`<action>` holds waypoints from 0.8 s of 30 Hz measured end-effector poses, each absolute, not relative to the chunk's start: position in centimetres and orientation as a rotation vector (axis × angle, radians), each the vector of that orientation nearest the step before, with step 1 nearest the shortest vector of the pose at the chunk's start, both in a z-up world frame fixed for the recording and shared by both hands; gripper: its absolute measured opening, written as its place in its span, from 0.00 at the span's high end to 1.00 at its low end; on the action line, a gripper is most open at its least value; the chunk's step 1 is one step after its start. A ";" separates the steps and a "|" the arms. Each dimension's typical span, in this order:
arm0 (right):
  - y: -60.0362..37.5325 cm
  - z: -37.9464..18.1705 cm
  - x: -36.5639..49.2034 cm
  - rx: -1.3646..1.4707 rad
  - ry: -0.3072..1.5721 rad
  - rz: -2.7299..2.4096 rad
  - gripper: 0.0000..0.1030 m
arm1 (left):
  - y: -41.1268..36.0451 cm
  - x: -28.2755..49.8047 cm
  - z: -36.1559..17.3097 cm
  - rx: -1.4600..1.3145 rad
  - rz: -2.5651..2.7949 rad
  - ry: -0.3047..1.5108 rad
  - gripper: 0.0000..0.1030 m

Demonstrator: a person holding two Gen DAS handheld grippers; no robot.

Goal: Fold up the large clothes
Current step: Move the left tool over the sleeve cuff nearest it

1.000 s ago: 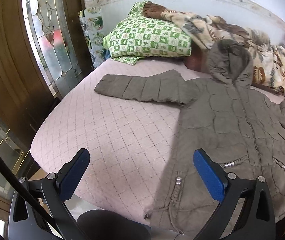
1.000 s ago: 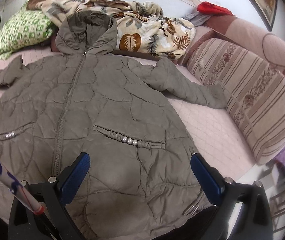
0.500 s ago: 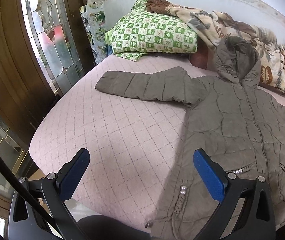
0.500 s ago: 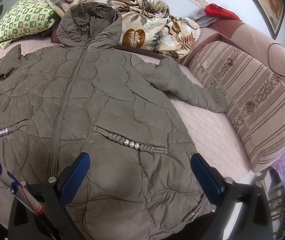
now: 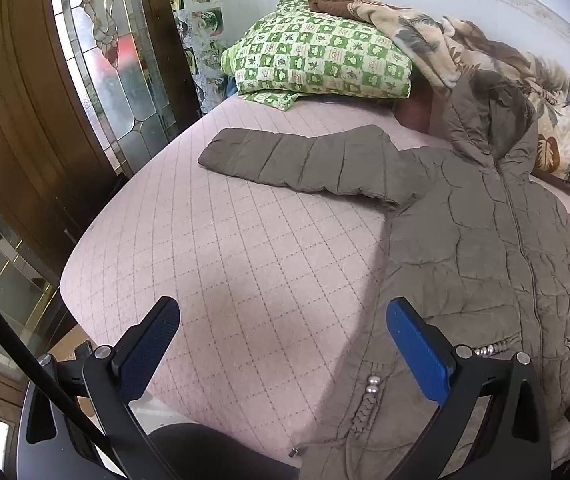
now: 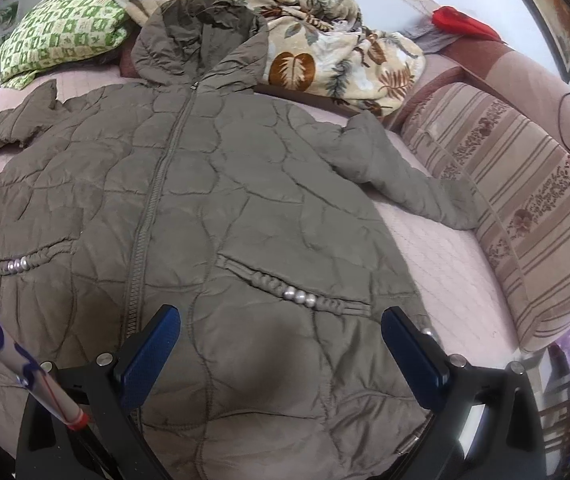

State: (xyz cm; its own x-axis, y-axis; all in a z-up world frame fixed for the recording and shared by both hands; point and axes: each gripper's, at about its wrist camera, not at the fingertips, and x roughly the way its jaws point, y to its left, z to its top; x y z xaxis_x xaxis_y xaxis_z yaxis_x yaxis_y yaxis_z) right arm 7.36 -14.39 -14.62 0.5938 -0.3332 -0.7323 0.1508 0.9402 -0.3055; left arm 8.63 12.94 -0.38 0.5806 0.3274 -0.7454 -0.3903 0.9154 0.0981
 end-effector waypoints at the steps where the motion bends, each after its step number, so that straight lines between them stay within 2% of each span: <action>1: -14.2 -14.7 7.4 -0.227 0.896 -0.281 0.01 | 13.1 8.8 -0.4 -0.078 0.416 0.856 0.00; 24: -10.9 -15.4 8.0 -0.303 0.899 -0.242 0.01 | 14.5 9.0 -2.8 -0.118 0.406 0.905 0.00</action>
State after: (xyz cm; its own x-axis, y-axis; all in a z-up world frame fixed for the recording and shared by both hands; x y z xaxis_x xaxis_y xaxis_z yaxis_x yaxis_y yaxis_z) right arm 8.01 -10.86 -15.36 0.6000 -0.3305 -0.7285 0.0794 0.9308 -0.3568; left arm 8.97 14.55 -2.82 0.5472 0.2927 -0.7842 -0.3914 0.9176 0.0695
